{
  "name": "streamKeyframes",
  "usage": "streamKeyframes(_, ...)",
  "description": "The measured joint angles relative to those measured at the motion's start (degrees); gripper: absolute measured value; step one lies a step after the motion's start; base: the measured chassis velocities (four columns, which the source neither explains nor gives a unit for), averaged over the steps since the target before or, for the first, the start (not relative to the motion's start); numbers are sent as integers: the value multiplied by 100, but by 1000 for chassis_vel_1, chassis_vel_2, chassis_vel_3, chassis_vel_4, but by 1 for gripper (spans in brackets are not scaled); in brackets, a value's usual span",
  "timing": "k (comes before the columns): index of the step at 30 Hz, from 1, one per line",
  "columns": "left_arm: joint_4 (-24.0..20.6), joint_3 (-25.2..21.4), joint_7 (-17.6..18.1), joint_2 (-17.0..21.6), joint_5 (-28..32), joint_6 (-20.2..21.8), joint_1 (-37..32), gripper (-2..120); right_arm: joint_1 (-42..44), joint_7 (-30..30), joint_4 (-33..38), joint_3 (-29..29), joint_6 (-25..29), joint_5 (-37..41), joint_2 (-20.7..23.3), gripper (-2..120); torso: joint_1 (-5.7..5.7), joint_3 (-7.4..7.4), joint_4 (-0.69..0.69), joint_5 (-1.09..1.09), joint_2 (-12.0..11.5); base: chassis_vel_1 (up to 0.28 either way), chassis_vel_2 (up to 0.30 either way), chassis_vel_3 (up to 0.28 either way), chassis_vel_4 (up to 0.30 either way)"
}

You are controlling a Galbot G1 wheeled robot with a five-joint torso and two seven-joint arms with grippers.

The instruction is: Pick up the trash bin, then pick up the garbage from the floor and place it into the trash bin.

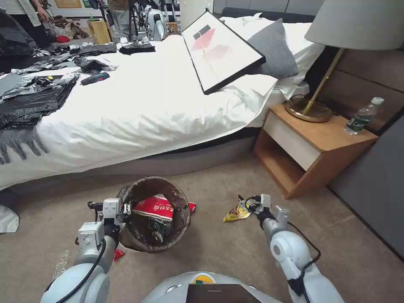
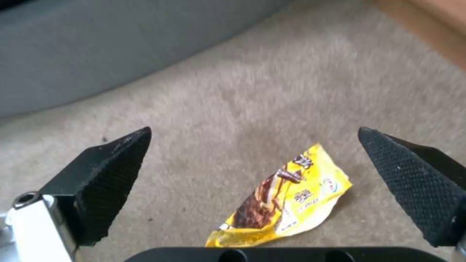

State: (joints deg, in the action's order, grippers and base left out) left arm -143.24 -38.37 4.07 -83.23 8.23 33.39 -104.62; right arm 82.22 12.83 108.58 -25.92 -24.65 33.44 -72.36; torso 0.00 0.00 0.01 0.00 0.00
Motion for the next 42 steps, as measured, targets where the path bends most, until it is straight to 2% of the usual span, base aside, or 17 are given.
streamKeyframes(7,0,-11,2,-16,8,8,-4,7,-770,492,-980,553,-149,131,-38,100,0,0,0,0,0,0,0,0,0)
streamKeyframes(16,0,-9,4,-60,-5,10,-23,7,-1213,838,-2085,728,-215,-18,-147,100,0,0,-2,0,0,0,0,0,0)
streamKeyframes(27,0,54,0,-76,-92,5,-26,7,-1382,704,-2553,664,-108,51,-182,100,0,0,-1,0,0,0,0,0,0)
streamKeyframes(42,0,43,-10,-56,-121,-12,-7,7,-1875,440,-3116,862,-47,299,-310,100,0,0,0,0,0,0,0,0,0)
